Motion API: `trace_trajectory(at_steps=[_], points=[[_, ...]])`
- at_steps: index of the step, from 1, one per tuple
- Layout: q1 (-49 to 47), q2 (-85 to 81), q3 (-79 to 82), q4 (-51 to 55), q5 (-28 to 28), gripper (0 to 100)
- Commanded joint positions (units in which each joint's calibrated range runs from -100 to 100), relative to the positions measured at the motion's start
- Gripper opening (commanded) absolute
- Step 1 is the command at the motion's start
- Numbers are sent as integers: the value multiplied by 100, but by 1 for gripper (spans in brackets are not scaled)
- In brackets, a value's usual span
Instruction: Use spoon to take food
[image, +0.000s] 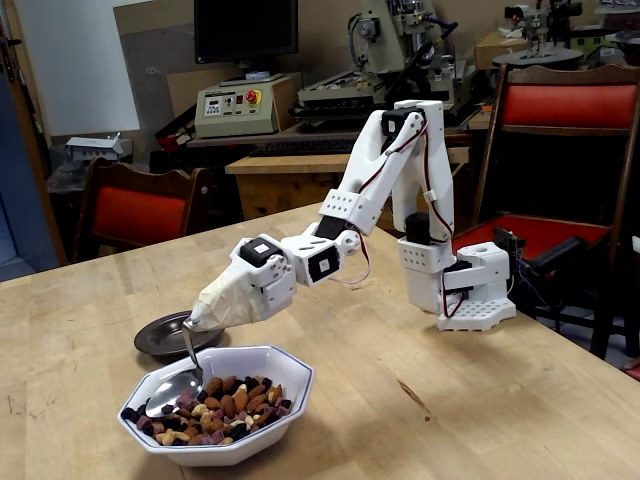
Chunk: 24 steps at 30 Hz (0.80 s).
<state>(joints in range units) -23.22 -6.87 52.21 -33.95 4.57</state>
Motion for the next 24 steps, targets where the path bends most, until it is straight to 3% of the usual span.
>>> trace_trajectory(at_steps=[1, 16, 24], points=[[85, -199, -283, -155, -59, 4], [108, -208, -336, -163, -405, 4], [759, -208, -354, -163, -405, 4]])
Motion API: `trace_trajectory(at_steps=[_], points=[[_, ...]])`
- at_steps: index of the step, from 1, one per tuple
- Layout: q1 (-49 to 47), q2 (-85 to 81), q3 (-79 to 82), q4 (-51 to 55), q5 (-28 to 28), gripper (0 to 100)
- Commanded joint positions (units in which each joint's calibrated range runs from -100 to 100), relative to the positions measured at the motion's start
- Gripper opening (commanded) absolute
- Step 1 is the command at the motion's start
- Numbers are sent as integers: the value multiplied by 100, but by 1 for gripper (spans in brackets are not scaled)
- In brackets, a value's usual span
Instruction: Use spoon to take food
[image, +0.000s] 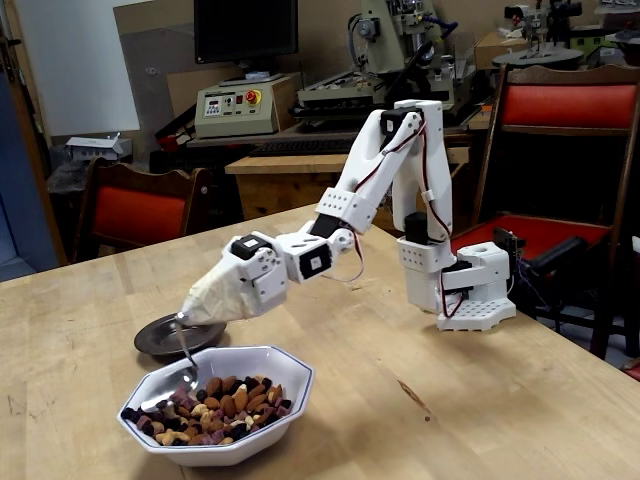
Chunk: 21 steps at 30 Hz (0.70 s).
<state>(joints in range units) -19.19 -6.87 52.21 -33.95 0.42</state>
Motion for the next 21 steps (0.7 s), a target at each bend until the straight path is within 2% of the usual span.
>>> trace_trajectory(at_steps=[1, 21], points=[[416, -208, -354, -163, 10, 4], [556, -216, -363, -171, 10, 4]])
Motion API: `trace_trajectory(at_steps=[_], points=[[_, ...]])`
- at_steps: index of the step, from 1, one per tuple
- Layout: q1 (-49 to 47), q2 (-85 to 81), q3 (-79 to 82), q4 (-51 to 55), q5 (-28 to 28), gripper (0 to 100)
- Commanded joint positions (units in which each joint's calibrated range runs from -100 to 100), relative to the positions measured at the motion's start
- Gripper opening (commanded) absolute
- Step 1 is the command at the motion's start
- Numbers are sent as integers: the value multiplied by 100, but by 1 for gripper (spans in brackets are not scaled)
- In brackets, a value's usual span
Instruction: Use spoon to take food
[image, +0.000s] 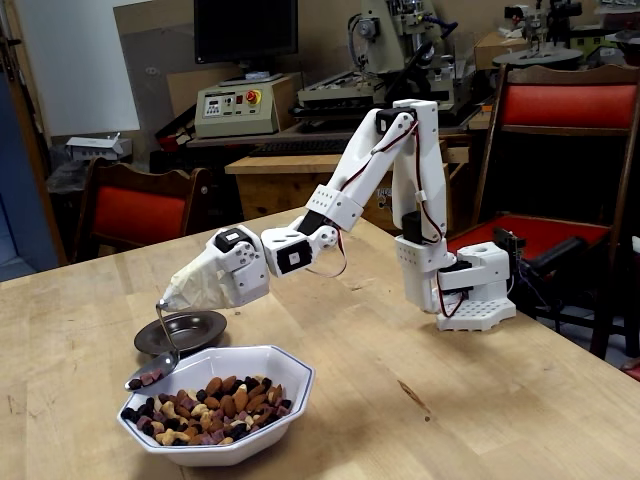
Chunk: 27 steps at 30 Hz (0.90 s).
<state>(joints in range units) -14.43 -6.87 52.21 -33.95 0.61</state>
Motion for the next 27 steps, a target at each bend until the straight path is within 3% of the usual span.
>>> trace_trajectory(at_steps=[1, 27], points=[[80, -216, -363, -171, -10, 4], [525, -148, -301, -1459, -10, 4]])
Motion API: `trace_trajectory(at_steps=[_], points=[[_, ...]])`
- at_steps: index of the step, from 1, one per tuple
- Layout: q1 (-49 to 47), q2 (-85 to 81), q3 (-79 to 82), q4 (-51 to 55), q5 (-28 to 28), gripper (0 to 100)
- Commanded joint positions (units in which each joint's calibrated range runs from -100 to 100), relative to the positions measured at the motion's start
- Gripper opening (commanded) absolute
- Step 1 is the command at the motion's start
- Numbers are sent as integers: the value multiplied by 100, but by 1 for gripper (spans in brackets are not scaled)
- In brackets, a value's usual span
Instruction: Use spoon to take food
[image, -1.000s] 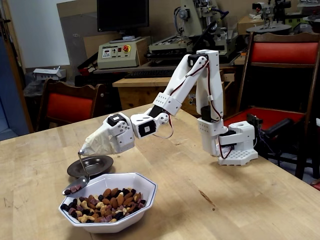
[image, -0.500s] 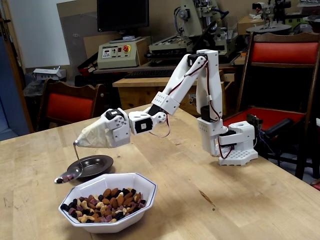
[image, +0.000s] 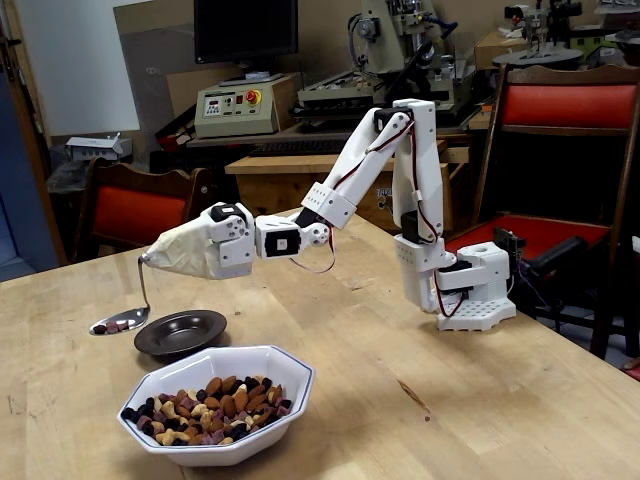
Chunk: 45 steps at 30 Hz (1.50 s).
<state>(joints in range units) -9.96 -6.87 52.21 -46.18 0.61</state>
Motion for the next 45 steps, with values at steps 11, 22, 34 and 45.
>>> trace_trajectory(at_steps=[11, 22, 34, 45], points=[[389, -156, -292, -283, -10, 4], [1033, -165, -283, -283, -10, 4], [1633, -190, -283, -283, -10, 4], [1996, -148, -274, -275, -10, 4]])
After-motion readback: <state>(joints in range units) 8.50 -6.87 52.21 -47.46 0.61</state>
